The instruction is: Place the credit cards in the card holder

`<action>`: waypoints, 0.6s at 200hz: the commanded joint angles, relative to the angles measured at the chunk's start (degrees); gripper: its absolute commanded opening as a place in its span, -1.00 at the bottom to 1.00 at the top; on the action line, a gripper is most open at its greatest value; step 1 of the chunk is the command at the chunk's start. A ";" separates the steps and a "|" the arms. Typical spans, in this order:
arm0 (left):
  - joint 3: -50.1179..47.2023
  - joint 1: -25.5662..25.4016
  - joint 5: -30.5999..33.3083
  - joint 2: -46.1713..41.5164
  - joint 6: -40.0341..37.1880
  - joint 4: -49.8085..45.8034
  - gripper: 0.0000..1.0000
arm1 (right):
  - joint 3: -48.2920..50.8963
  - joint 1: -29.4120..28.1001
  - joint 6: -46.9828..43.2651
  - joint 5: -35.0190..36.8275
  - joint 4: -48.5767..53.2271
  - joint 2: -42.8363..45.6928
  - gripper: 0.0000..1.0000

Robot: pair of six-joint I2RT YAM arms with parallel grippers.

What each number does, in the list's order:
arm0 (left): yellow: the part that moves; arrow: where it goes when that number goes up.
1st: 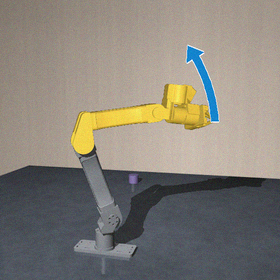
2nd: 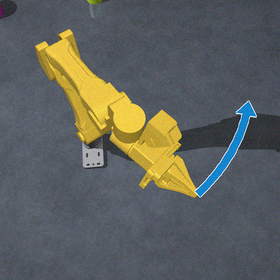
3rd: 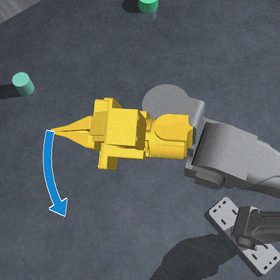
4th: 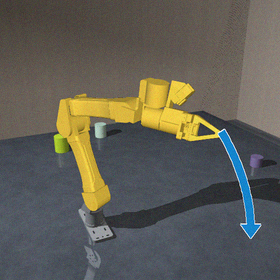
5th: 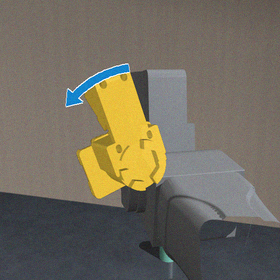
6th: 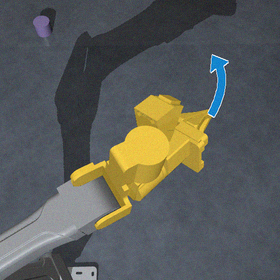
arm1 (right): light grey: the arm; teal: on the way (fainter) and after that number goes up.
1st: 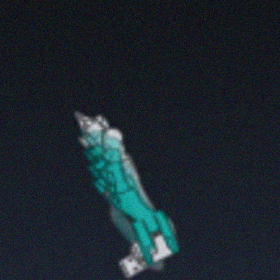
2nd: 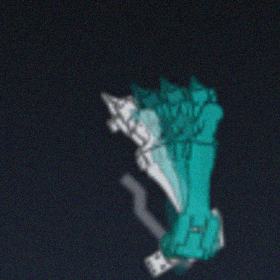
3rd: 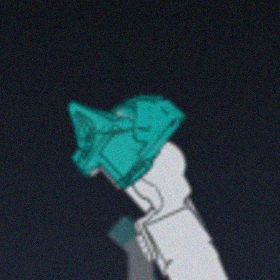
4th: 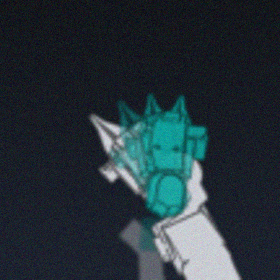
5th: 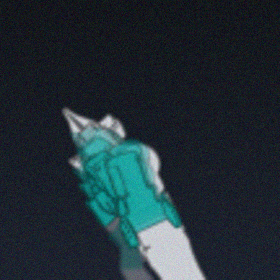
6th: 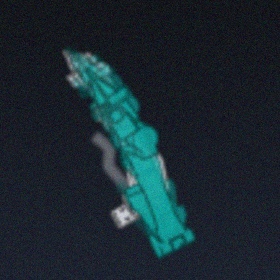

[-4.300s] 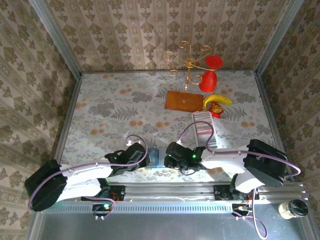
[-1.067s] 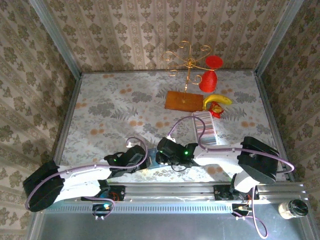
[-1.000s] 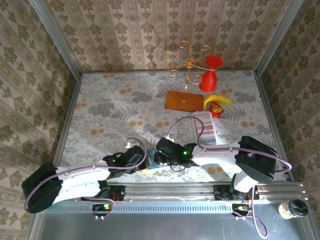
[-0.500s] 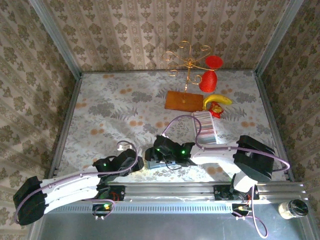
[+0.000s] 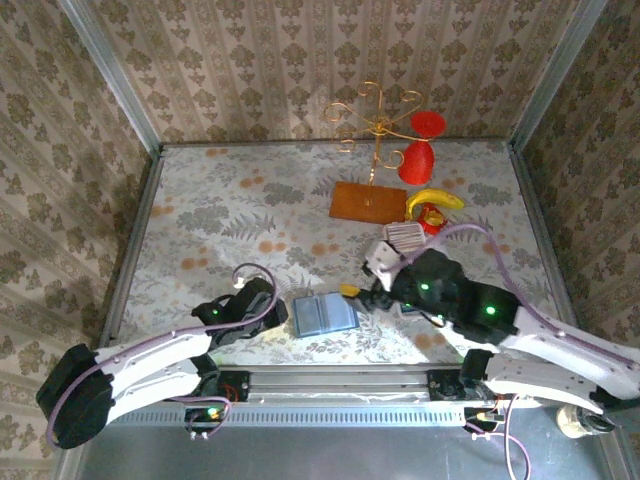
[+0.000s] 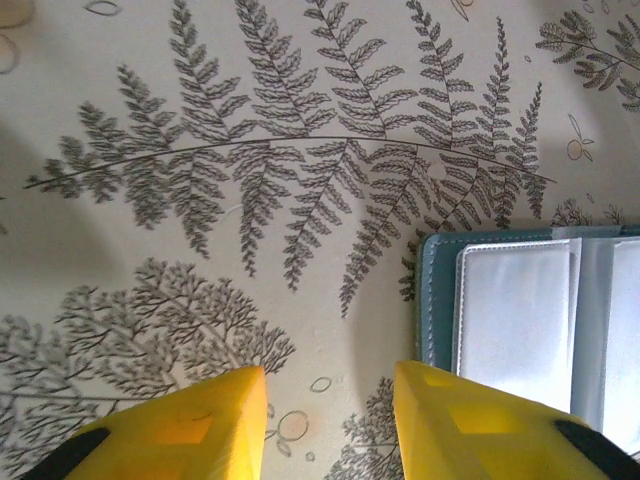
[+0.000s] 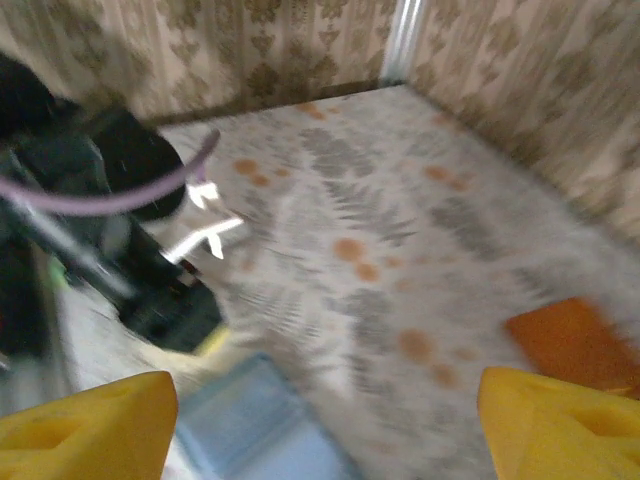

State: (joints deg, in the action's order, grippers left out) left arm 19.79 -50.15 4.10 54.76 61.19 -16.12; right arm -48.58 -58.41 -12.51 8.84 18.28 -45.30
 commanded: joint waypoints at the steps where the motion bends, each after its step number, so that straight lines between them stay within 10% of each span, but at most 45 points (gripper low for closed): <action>1: 2.74 0.73 -4.07 3.20 -3.36 6.21 -0.17 | 1.11 3.60 -28.07 8.36 14.53 3.33 0.66; 52: 4.94 1.72 -7.92 11.76 -4.76 11.19 -0.17 | 3.46 17.17 -48.83 9.87 31.75 -0.11 0.66; 120: 4.74 2.05 -9.15 14.32 -5.20 12.50 -0.17 | 12.58 28.29 -58.17 2.79 20.02 -5.09 0.68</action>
State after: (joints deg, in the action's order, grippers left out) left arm 23.68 -48.64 -3.81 68.66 57.34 -4.43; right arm -38.15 -32.40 -64.49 14.15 42.24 -48.71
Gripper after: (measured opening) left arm 0.414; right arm 0.836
